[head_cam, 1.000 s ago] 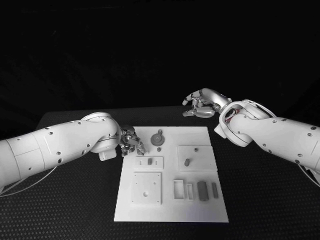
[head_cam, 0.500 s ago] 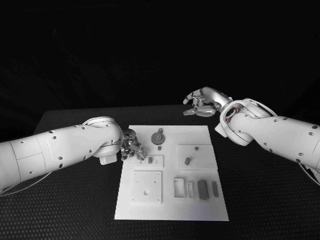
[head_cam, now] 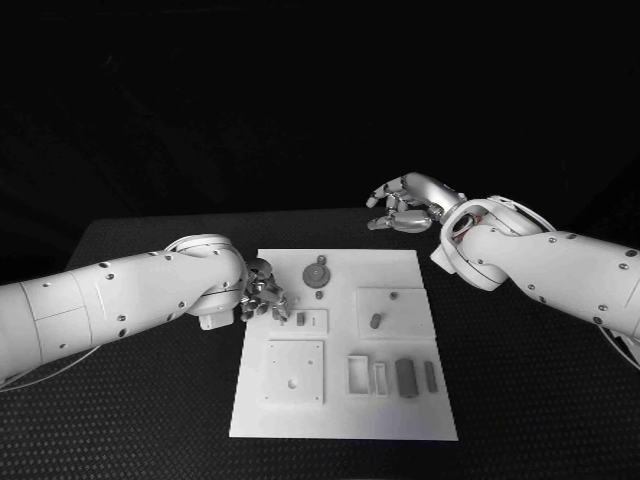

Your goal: Assemble the parts on the task board

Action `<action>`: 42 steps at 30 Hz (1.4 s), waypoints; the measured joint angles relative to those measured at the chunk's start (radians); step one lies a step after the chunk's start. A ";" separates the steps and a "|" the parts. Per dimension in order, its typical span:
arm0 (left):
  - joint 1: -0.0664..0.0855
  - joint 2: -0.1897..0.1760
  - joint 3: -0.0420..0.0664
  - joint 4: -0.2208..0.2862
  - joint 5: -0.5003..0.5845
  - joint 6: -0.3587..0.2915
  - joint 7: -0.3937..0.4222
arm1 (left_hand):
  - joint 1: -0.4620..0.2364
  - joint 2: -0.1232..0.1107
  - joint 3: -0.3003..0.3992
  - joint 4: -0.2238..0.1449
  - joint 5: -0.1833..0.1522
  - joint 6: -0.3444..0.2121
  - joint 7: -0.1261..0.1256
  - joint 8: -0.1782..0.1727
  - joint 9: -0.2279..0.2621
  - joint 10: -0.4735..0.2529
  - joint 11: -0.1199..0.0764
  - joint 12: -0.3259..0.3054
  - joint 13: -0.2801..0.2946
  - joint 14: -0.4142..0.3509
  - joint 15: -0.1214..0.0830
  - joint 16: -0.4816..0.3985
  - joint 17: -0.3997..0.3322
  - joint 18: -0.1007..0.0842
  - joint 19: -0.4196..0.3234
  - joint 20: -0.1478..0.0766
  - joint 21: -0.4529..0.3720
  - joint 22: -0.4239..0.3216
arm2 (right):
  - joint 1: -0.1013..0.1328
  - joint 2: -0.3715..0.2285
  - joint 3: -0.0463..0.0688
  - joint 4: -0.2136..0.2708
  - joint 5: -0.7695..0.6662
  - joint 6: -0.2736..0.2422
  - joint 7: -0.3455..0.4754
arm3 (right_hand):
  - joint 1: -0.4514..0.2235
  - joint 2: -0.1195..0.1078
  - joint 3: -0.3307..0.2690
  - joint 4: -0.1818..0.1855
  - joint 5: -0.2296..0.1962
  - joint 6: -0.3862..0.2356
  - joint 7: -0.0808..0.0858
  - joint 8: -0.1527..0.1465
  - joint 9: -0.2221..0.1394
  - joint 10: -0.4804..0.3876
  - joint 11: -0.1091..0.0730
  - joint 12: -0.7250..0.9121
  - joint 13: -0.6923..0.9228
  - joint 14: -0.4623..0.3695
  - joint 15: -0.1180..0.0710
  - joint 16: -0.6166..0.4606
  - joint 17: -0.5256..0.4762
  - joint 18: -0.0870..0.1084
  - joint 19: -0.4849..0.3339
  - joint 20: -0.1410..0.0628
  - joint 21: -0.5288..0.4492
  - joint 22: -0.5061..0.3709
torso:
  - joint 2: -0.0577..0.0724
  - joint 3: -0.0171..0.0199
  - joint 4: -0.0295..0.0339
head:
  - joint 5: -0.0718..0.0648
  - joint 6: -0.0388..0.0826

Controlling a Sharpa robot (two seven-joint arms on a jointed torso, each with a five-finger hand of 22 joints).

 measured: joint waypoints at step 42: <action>-0.019 0.010 0.003 -0.027 -0.034 -0.013 0.001 | 0.000 0.000 0.002 0.006 0.050 0.000 0.000 0.000 0.000 0.012 -0.005 0.004 0.001 0.010 -0.007 0.007 0.002 0.000 0.012 -0.002 0.015 0.000 | -0.002 -0.002 0.000 0.000 0.000 0.001 0.000 | 0.000 0.000 0.000 0.000 0.000 -0.001 -0.001 0.000 -0.001 0.000 0.000 0.004 -0.002 0.000 0.000 0.000 -0.001 0.000 0.000 0.000 0.000 0.000 | 0.000 0.0002 -0.0008 | -0.001 -0.006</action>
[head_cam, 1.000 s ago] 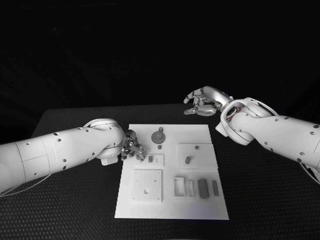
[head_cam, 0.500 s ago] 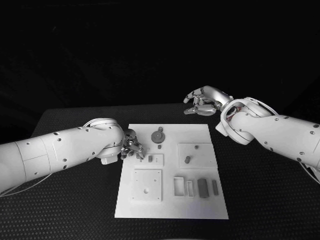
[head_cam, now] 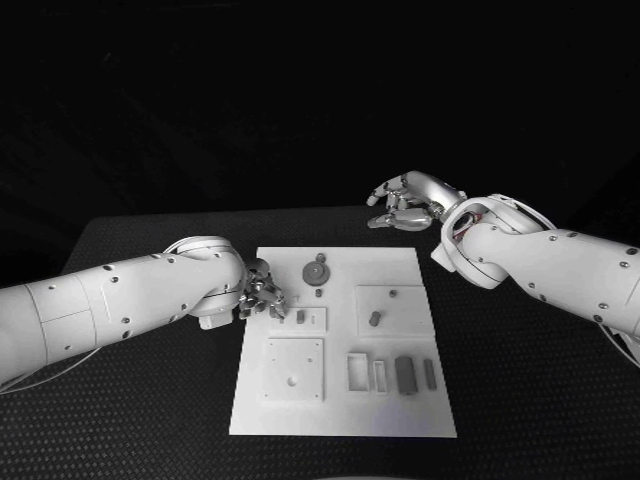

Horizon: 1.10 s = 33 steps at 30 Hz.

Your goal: Assemble the parts on the task board

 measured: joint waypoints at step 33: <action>-0.002 -0.005 -0.001 0.011 -0.002 0.025 -0.003 | 0.000 0.000 0.000 0.000 0.004 -0.001 -0.006 0.001 0.000 0.000 0.000 0.004 0.000 0.003 0.001 0.000 0.002 0.000 0.003 0.001 0.004 0.000 | -0.001 0.001 0.000 0.000 0.000 0.001 0.000 | 0.000 0.000 0.000 0.000 0.000 0.000 0.000 0.000 -0.001 -0.004 0.004 0.000 -0.001 0.000 0.000 0.000 -0.001 0.000 -0.001 0.001 0.000 0.000 | 0.000 0.0009 -0.0008 | 0.000 -0.002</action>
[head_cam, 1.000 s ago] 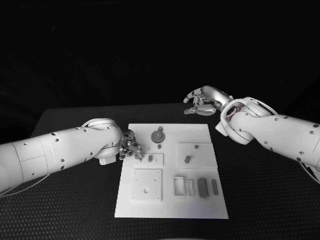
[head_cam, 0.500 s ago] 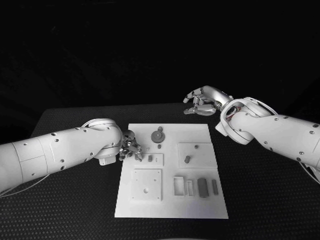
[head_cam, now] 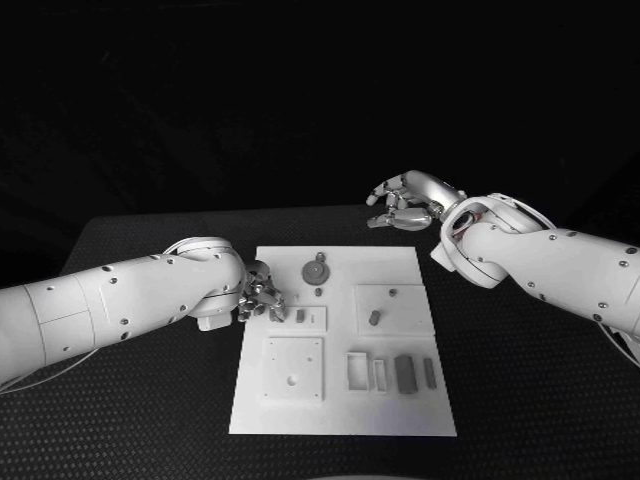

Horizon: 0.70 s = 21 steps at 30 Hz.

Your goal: Assemble the parts on the task board

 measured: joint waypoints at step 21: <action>0.001 0.009 -0.002 -0.005 -0.001 0.002 -0.008 | -0.015 -0.029 0.000 0.024 0.006 0.021 -0.006 0.004 0.000 0.014 -0.007 0.000 0.000 0.017 -0.005 0.004 0.002 0.000 0.002 -0.007 0.008 0.000 | 0.000 -0.003 0.000 0.002 0.000 0.000 0.000 | 0.000 0.000 0.000 0.000 0.000 -0.002 0.001 0.000 -0.001 0.000 0.000 0.000 -0.001 0.000 0.000 0.000 0.000 0.000 0.000 0.000 0.000 0.000 | 0.000 -0.0006 0.0011 | -0.001 -0.002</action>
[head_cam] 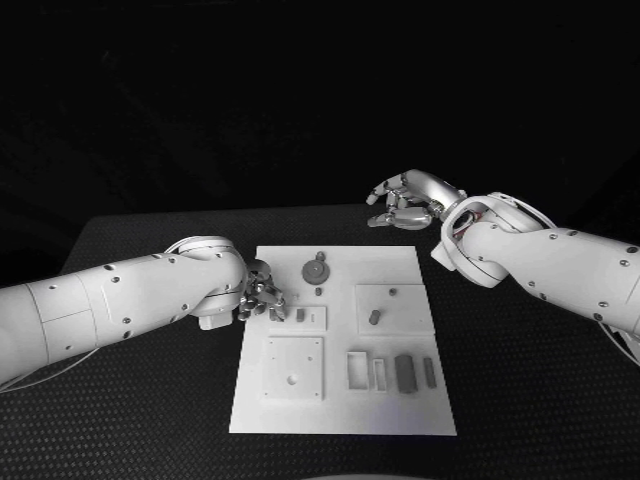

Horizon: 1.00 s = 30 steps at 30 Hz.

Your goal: Assemble the parts on the task board

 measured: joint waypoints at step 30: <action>-0.005 0.016 -0.008 -0.008 -0.006 0.012 -0.012 | -0.081 -0.093 -0.030 0.089 -0.047 0.020 -0.006 0.196 0.010 0.027 -0.020 0.008 0.003 0.026 -0.018 0.005 0.007 0.000 0.008 -0.007 0.011 0.000 | 0.000 -0.001 0.000 0.001 0.000 0.000 0.000 | 0.000 0.000 0.000 0.000 0.000 0.000 0.003 0.000 -0.001 0.000 0.000 0.000 -0.001 -0.001 0.001 0.000 -0.001 0.000 0.002 -0.002 0.000 0.000 | 0.000 -0.0001 -0.0004 | -0.004 -0.003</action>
